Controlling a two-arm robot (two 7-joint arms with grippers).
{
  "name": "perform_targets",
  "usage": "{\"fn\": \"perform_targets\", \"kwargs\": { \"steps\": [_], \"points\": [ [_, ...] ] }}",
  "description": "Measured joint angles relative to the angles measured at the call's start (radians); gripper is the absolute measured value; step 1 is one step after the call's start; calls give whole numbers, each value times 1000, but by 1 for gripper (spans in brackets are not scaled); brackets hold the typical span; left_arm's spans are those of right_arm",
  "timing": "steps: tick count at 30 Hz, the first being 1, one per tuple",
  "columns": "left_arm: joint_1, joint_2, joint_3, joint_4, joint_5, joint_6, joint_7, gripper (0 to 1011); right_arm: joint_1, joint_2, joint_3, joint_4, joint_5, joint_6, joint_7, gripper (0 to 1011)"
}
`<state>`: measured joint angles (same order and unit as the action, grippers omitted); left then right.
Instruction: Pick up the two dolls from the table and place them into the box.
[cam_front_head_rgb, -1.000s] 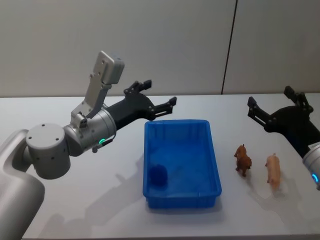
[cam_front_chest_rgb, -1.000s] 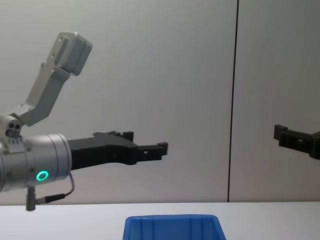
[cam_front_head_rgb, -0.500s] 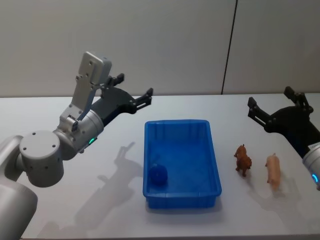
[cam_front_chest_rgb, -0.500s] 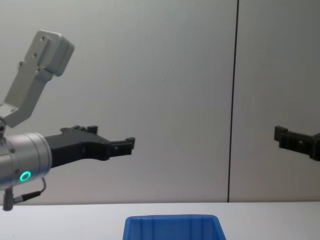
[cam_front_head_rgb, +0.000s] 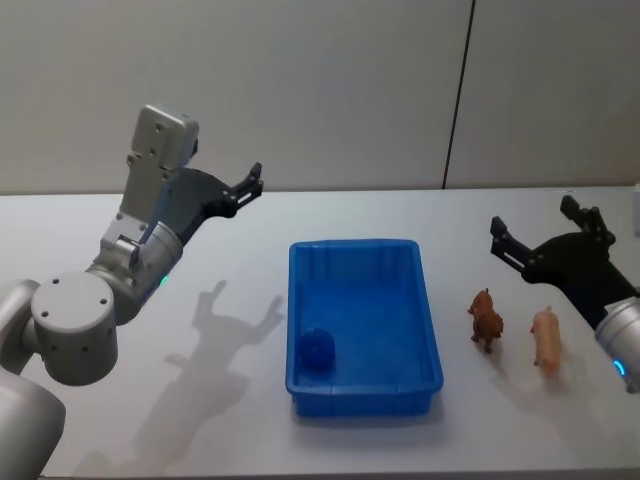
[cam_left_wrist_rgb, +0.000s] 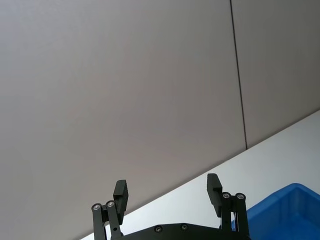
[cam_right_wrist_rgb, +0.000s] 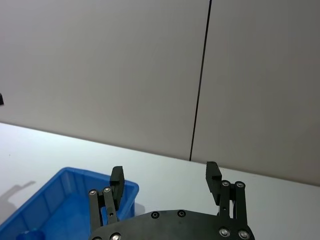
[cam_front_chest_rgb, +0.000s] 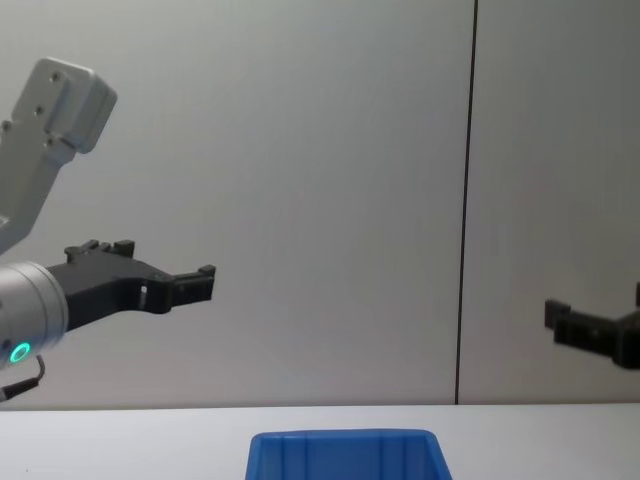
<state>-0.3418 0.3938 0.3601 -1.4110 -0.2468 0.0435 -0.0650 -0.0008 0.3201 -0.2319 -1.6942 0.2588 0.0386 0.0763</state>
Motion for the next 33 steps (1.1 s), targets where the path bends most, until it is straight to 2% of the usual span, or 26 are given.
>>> {"fn": "perform_targets", "kwargs": {
  "steps": [13, 26, 33],
  "points": [
    [13, 6, -5, -13, 19, -2, 61, 1001, 35, -29, -16, 120, -34, 17, 41, 1001],
    [16, 7, -6, -17, 25, -3, 81, 1001, 93, -66, -35, 273, -87, 48, 85, 1001],
    [17, 7, -7, -17, 27, -3, 86, 1001, 118, -80, -43, 333, -113, 63, 98, 1001]
  ]
}}
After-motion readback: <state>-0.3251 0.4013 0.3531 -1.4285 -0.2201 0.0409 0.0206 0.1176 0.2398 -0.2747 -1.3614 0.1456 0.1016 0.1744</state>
